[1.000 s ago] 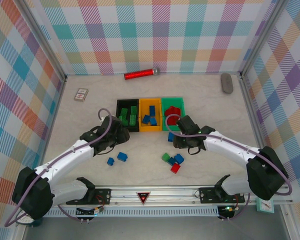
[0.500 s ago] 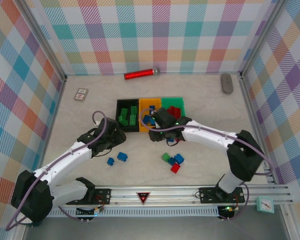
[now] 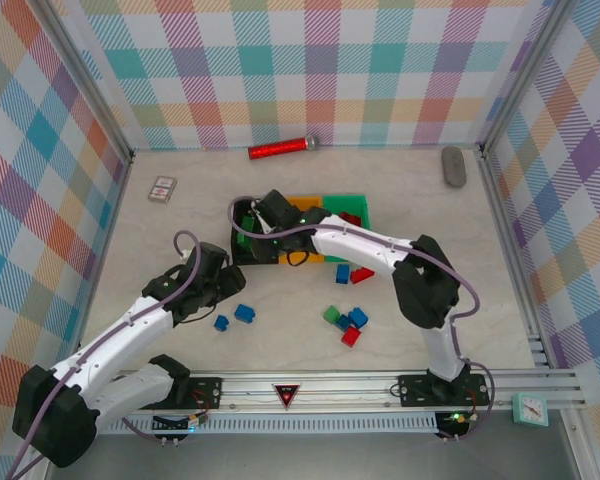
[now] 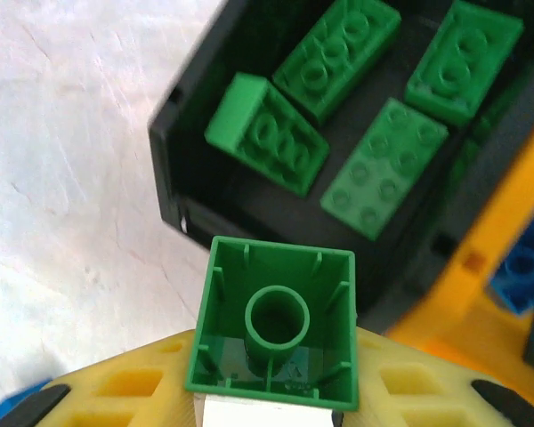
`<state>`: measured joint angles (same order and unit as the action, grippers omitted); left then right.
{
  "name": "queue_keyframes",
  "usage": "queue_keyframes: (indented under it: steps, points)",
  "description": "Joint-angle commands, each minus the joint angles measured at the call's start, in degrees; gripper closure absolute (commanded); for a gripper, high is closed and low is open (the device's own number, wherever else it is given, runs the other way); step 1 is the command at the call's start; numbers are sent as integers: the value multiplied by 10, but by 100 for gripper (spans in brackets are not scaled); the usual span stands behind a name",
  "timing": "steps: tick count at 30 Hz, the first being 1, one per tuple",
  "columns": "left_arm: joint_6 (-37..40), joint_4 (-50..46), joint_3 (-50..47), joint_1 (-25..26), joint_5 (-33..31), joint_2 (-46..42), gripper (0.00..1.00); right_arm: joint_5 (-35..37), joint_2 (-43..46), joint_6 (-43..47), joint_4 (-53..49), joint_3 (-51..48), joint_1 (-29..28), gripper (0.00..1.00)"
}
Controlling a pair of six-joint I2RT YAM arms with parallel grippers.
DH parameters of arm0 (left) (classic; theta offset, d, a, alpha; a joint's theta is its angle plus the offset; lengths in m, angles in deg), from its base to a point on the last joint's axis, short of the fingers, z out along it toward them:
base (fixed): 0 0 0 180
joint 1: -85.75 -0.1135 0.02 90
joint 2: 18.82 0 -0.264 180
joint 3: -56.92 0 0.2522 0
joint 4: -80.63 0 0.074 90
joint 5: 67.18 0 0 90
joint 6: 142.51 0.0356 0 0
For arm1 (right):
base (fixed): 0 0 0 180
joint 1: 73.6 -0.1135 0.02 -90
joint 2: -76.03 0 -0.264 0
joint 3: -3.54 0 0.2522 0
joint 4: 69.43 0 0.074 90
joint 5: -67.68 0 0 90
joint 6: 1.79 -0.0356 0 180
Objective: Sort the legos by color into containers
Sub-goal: Place the lego in the container, then pick up the lego from the bottom-center of the table.
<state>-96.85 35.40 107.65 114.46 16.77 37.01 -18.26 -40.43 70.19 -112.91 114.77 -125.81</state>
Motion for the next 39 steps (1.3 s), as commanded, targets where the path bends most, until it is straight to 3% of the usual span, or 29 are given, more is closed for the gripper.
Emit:
queue_keyframes:
  steps: [1, 12, 16, 23, 39]
  points:
    - [-7, -20, -5, -5, 8, -5, 45, 9, -51, 28, -47, 78, 0, 62]
    - [-3, -29, -19, -5, 13, -36, 44, 47, -173, 22, -119, 272, 5, 60]
    - [-2, -33, -16, -5, 18, -40, 44, 60, -190, 23, -156, 327, 7, 44]
    - [14, -15, -20, -5, 40, -40, 44, 12, -52, 9, -47, 144, 4, 39]
    - [37, 182, -38, -1, 150, 61, 42, 44, 271, -30, 53, -350, -29, 39]
